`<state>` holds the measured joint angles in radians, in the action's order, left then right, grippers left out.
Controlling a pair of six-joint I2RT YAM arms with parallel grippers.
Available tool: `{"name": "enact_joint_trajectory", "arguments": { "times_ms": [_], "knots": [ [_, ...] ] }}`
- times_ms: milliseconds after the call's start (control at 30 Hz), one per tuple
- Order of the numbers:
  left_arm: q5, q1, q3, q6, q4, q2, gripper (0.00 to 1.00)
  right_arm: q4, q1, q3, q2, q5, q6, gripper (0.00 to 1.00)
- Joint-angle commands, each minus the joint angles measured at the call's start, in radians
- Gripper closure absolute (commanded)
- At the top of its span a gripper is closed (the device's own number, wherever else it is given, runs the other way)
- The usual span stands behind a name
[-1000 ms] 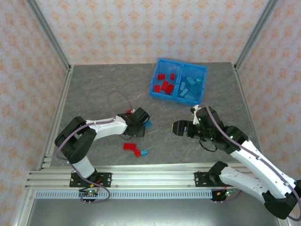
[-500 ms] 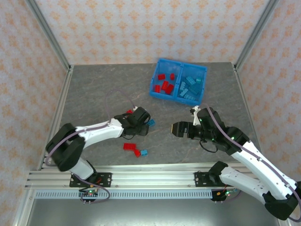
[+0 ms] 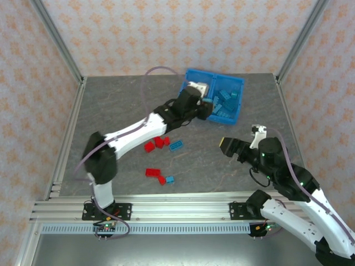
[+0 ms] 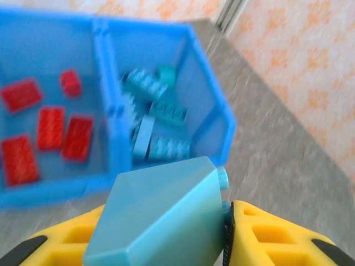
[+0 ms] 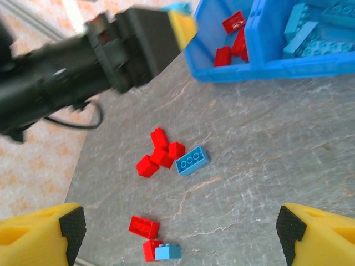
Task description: Sort the legos into containers by color
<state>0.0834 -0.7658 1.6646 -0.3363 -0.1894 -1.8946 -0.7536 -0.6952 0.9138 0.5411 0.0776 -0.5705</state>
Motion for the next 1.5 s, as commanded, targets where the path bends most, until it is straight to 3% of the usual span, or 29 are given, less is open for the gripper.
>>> {"name": "enact_joint_trajectory", "arguments": {
  "times_ms": [0, 200, 300, 533, 667, 967, 1133, 1233, 1467],
  "knots": [
    [0.019, 0.001, 0.213, 0.064, 0.037, -0.187, 0.67, -0.064, 0.0, 0.043, -0.009, -0.087, -0.013, 0.09],
    [0.006, 0.0, 0.801, 0.091, -0.18, -0.586, 0.62, -0.117, 0.0, 0.056, -0.018, -0.095, -0.007, 0.09],
    [-0.001, 0.002, 1.009, 0.083, -0.249, -0.722, 0.61, -0.115, 0.0, 0.048, -0.021, -0.096, -0.009, 0.09],
    [0.015, 0.0, 1.045, 0.084, -0.316, -0.656, 0.38, -0.134, 0.0, 0.056, -0.022, -0.092, -0.006, 0.09],
    [0.054, 0.0, 0.828, 0.069, -0.327, -0.464, 0.25, -0.155, 0.0, 0.056, -0.023, -0.089, -0.012, 0.09],
    [0.164, -0.009, -0.109, 0.066, -0.011, 0.281, 0.13, -0.14, 0.0, -0.011, 0.019, -0.03, 0.022, 0.09],
    [0.108, -0.07, -0.445, 0.238, -0.116, 0.683, 0.03, -0.07, 0.0, -0.024, 0.196, 0.114, 0.078, 0.04],
    [0.165, -0.081, -0.542, 0.347, -0.276, 0.859, 0.0, -0.002, -0.006, -0.022, 0.335, 0.178, 0.113, 0.01],
    [0.259, -0.087, -0.8, 0.753, -0.509, 1.178, 0.0, 0.143, -0.084, 0.07, 0.716, 0.146, 0.246, 0.0]
  ]
}}
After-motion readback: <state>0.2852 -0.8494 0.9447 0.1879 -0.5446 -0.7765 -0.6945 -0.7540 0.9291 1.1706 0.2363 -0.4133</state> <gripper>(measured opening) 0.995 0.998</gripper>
